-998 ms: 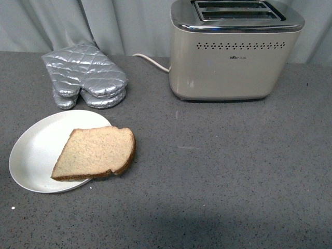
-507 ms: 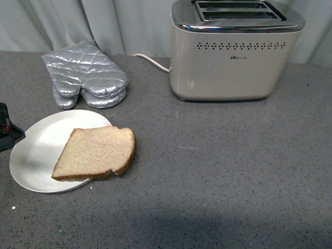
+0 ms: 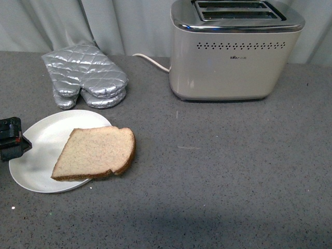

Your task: Put bread into toaster

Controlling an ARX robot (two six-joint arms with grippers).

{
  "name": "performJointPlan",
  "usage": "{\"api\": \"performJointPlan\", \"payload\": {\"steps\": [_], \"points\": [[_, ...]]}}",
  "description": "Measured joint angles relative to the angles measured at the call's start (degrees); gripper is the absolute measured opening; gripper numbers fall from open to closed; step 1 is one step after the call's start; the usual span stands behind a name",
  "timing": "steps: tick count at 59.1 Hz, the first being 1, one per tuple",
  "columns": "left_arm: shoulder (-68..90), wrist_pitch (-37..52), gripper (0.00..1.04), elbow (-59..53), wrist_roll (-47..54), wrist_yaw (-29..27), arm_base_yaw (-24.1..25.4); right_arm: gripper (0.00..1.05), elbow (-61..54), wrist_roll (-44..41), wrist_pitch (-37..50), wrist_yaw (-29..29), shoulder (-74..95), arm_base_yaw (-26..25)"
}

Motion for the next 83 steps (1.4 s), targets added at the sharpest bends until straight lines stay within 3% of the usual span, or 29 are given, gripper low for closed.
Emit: {"api": "performJointPlan", "payload": {"steps": [11, 37, 60, 75, 83], "points": [[3.21, -2.69, 0.65, 3.41, 1.33, 0.2, -0.09, 0.95, 0.0, 0.0, 0.0, -0.04, 0.0, 0.0], [4.37, -5.03, 0.03, 6.21, 0.98, 0.28, -1.33, 0.95, 0.0, 0.0, 0.0, -0.02, 0.0, 0.0], [-1.18, -6.27, 0.03, 3.74, -7.19, 5.35, -4.24, 0.95, 0.0, 0.0, 0.0, -0.02, 0.0, 0.0], [-4.72, -5.95, 0.03, 3.5, -14.97, 8.87, -11.08, 0.95, 0.0, 0.0, 0.0, -0.02, 0.0, 0.0], [-4.15, -5.88, 0.03, 4.37, -17.9, 8.04, -15.52, 0.95, 0.0, 0.0, 0.0, -0.02, 0.0, 0.0]]}}
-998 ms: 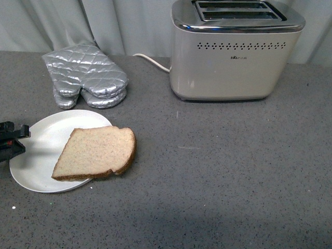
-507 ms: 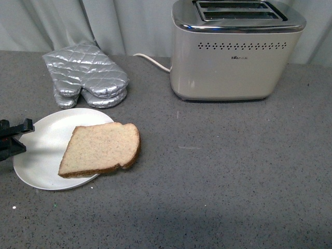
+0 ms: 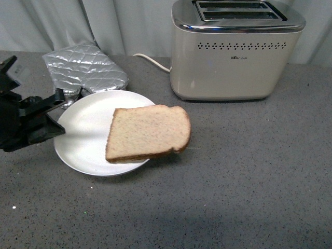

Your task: Put bread into toaster

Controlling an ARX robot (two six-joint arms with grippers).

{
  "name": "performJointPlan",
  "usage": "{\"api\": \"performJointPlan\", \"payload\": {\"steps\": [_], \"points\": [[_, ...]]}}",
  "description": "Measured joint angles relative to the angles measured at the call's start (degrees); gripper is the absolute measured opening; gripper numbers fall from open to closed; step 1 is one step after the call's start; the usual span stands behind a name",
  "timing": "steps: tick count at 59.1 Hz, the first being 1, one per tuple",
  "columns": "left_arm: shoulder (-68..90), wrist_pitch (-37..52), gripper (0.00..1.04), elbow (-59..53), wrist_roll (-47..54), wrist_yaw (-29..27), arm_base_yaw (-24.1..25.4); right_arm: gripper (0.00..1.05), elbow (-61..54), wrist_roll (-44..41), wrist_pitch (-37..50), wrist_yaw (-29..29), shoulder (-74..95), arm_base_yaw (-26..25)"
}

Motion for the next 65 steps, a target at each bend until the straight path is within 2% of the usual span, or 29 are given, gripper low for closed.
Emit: {"api": "performJointPlan", "payload": {"steps": [9, 23, 50, 61, 65], "points": [[3.67, 0.22, 0.03, 3.56, -3.69, -1.84, -6.6, 0.95, 0.0, 0.0, 0.0, 0.0, 0.0, 0.0], [10.95, 0.5, 0.03, 9.42, -9.33, -3.13, -13.16, 0.95, 0.0, 0.0, 0.0, 0.0, 0.0, 0.0], [16.44, -4.66, 0.03, 18.12, -11.1, -3.37, -18.6, 0.95, 0.0, 0.0, 0.0, 0.0, 0.0, 0.0], [16.28, -5.09, 0.29, 18.71, -11.06, -3.69, -18.78, 0.95, 0.0, 0.0, 0.0, 0.0, 0.0, 0.0], [15.67, -5.07, 0.42, 18.62, -11.1, -3.82, -18.45, 0.95, 0.0, 0.0, 0.0, 0.0, 0.0, 0.0]]}}
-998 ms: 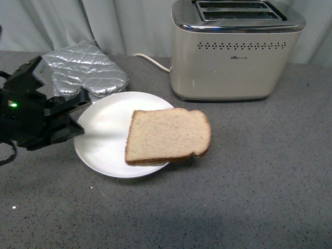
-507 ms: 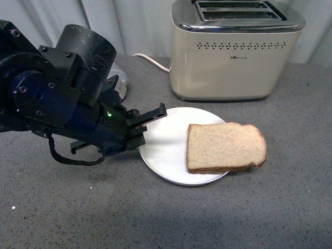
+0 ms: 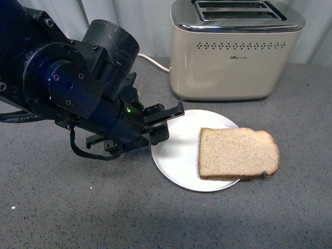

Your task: Put bread into toaster

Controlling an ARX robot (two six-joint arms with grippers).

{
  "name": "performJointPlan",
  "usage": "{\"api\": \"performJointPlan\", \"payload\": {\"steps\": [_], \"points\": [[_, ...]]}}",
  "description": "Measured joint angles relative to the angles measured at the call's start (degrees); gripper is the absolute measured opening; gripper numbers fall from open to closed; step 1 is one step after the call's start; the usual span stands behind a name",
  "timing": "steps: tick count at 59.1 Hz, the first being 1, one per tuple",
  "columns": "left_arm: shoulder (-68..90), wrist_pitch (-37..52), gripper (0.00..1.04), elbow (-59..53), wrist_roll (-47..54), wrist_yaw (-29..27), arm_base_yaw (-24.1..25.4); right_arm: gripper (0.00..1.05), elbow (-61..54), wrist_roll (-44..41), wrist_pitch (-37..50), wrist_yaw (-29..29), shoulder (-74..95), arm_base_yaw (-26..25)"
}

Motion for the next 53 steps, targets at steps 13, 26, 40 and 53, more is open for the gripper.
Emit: {"api": "performJointPlan", "payload": {"steps": [13, 26, 40, 53], "points": [[-7.74, 6.27, 0.78, -5.29, 0.04, -0.81, 2.49, 0.95, 0.0, 0.0, 0.0, 0.0, 0.0, 0.0], [-18.45, 18.49, 0.97, -17.97, 5.84, -10.25, 6.03, 0.95, 0.0, 0.0, 0.0, 0.0, 0.0, 0.0], [-37.75, 27.87, 0.98, -35.93, 14.32, -17.44, 10.69, 0.95, 0.0, 0.0, 0.0, 0.0, 0.0, 0.0], [-54.07, 30.53, 0.98, -47.15, 17.38, -23.76, 13.51, 0.95, 0.0, 0.0, 0.0, 0.0, 0.0, 0.0]]}}
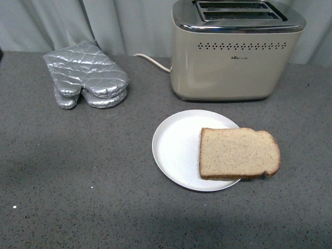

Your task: Put bread into toaster

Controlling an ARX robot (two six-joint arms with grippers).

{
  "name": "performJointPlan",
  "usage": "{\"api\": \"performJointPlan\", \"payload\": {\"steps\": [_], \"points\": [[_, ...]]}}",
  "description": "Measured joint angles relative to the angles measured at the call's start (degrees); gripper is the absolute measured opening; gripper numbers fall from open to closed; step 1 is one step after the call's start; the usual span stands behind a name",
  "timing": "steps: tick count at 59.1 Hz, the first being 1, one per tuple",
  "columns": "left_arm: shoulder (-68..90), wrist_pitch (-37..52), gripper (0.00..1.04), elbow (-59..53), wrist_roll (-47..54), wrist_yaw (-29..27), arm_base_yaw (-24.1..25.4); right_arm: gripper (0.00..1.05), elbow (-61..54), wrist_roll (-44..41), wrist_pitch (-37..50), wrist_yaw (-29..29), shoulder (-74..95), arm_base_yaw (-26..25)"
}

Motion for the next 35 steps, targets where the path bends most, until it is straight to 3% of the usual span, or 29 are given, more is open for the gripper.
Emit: {"api": "performJointPlan", "payload": {"steps": [6, 11, 15, 27, 35], "points": [[-4.76, 1.38, 0.97, -3.91, 4.22, -4.28, 0.02, 0.95, 0.0, 0.0, 0.0, 0.0, 0.0, 0.0], [-5.29, 13.35, 0.83, -7.96, 8.9, 3.85, 1.77, 0.95, 0.0, 0.0, 0.0, 0.0, 0.0, 0.0], [-7.65, 16.31, 0.72, -9.29, 10.75, 6.64, 2.49, 0.95, 0.0, 0.0, 0.0, 0.0, 0.0, 0.0], [-16.85, 10.97, 0.38, -11.93, 12.9, 10.32, 5.49, 0.95, 0.0, 0.0, 0.0, 0.0, 0.0, 0.0], [-25.46, 4.0, 0.06, -13.44, 13.35, 13.03, 9.07, 0.95, 0.0, 0.0, 0.0, 0.0, 0.0, 0.0]]}}
